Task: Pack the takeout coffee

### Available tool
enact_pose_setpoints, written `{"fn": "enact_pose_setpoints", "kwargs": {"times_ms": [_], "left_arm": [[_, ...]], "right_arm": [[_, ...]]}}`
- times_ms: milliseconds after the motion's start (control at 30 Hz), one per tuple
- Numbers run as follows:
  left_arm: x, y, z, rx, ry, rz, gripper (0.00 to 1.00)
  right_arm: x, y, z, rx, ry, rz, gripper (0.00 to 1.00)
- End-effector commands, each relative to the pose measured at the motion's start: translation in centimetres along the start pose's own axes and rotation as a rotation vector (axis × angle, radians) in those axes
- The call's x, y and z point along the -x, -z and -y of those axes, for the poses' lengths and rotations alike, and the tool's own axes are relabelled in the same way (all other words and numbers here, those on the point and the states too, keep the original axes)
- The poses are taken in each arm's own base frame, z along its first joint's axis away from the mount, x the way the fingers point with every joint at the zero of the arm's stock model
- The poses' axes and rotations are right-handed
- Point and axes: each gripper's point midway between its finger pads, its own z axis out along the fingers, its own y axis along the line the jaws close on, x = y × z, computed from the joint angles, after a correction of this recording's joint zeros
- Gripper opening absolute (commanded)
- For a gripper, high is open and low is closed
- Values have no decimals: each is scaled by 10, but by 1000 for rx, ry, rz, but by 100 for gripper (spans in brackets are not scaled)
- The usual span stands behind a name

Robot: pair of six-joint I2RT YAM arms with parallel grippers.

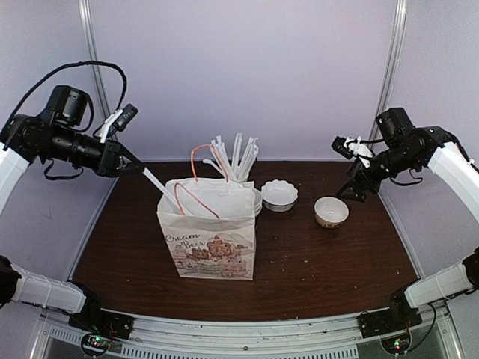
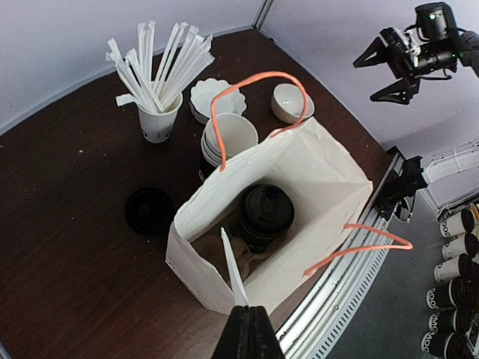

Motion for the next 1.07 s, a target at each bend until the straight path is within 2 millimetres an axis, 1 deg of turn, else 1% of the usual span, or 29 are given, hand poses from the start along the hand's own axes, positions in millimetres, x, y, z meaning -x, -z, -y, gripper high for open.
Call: {"fn": "enact_pose_setpoints", "kwargs": {"times_ms": [0,100,133,167,200,233,300,400,467,500,567,633,700,767,833,900,1033], "left_arm": [[9,-31,-4,-37,1,-35,0],[8,-54,-3,-65,-3,-92,0],[6,-61,-1,-82,-7,-115,0],[6,-66,-2,-86,-9,-135,3],[6,-69,-3,-83,-14,-152,15],[7,-71,-7,-57,-21,-162,32],[13,-71,-19,19,-46,-155,47],[27,-63,-37,149,-94,-116,64],[39,-56,-53,257,-138,-78,70],[46,-51,-65,336,-160,-57,73],[58,-43,-83,454,-192,-6,80],[70,-36,-95,543,-233,43,85],[81,-27,-110,649,-257,90,89],[87,-19,-125,757,-257,131,94],[94,-15,-136,818,-248,196,97],[92,-20,-144,828,-230,241,98],[85,-30,-152,809,-198,284,97]], "right_arm": [[14,28,13,-131,5,62,92],[21,38,22,-196,-13,105,93],[24,42,28,-233,-39,115,99],[28,46,33,-262,-62,132,99],[30,52,42,-310,-81,138,99],[33,59,49,-350,-97,146,99],[41,76,63,-442,-127,172,100],[55,101,86,-571,-209,230,99],[63,111,98,-628,-266,265,99],[66,114,102,-650,-284,283,99],[72,119,109,-679,-311,317,99],[76,123,117,-714,-332,336,99],[79,127,121,-737,-348,355,100],[80,130,124,-754,-364,371,100],[80,130,125,-755,-376,378,99],[78,128,124,-752,-385,383,99],[77,118,121,-716,-380,372,99]]}}
